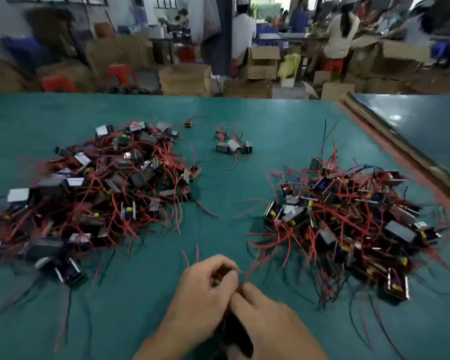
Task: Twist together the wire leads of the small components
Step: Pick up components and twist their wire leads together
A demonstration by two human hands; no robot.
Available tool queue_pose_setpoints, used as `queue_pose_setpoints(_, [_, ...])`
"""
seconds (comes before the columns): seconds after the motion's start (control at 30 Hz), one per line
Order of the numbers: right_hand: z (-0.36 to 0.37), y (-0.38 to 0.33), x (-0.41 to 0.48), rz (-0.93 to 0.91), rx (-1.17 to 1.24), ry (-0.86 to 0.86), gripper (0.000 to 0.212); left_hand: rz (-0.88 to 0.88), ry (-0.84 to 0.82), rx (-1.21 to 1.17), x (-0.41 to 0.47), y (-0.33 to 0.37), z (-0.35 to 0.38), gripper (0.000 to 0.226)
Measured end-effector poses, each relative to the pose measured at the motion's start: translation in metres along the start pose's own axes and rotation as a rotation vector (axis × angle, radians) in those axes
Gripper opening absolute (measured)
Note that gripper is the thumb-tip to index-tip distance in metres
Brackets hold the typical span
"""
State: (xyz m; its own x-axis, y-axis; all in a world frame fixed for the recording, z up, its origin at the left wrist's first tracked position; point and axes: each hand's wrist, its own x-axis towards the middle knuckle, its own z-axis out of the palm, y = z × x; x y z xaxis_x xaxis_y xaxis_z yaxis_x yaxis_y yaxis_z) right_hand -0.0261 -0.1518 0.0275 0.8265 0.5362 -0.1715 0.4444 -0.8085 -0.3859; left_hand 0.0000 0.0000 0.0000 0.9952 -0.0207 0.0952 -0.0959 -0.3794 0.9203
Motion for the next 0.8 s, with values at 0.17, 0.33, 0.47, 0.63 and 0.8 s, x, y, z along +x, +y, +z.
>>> queue_pose_setpoints(0.17, [0.014,-0.002,0.002,-0.148,0.088,0.310,0.016,0.182,0.111,0.050,-0.010,-0.009,-0.011,0.021])
queue_pose_setpoints(0.33, [0.004,0.009,0.027,-0.080,0.185,0.420,0.014,0.101,0.092,-0.028,-0.001,-0.012,-0.020,0.048])
queue_pose_setpoints(0.47, [0.010,0.019,0.034,-0.049,0.330,0.542,0.016,-0.019,0.076,-0.233,0.002,-0.011,-0.024,0.047])
queue_pose_setpoints(0.63, [0.013,0.033,0.031,-0.044,0.279,0.568,0.013,-0.052,-0.065,-0.242,0.001,-0.005,-0.025,0.060])
queue_pose_setpoints(0.8, [0.012,0.042,0.018,0.001,0.260,0.607,0.010,0.092,-0.055,0.274,-0.003,-0.010,-0.026,0.032])
